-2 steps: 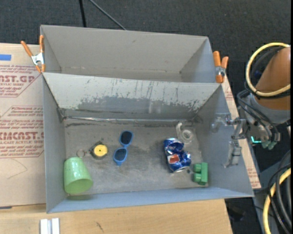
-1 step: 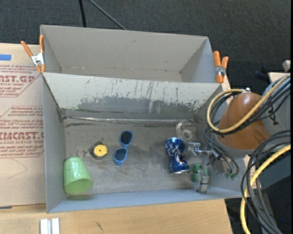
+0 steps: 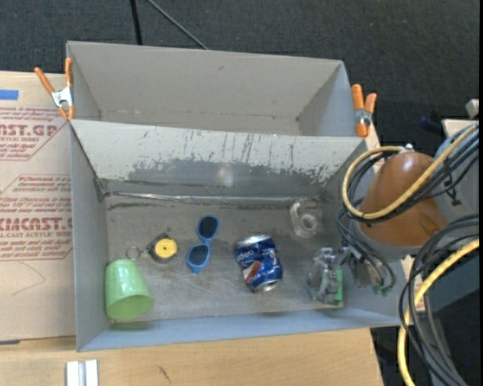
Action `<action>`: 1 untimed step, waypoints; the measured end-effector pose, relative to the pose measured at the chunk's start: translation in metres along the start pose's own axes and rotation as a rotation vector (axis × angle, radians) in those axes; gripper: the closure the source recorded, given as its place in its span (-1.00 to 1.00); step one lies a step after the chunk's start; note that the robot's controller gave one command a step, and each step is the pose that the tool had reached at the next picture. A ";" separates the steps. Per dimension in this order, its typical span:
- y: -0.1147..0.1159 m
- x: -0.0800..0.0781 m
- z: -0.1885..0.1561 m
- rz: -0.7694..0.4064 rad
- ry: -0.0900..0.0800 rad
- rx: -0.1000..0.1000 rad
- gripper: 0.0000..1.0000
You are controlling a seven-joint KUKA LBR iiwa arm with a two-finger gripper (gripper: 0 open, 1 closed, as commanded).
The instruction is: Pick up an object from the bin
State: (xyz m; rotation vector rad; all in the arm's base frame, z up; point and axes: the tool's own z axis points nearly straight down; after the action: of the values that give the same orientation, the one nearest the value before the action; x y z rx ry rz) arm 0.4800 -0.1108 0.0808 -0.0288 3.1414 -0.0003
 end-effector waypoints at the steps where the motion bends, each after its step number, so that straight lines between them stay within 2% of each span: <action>1: 0.000 -0.002 -0.001 0.001 -0.007 0.001 -1.00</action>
Offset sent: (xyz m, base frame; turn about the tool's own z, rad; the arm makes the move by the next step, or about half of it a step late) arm 0.0000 0.0000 0.0000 0.0000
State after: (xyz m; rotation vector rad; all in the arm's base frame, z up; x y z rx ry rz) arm 0.4819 -0.1108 0.0817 -0.0276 3.1339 -0.0018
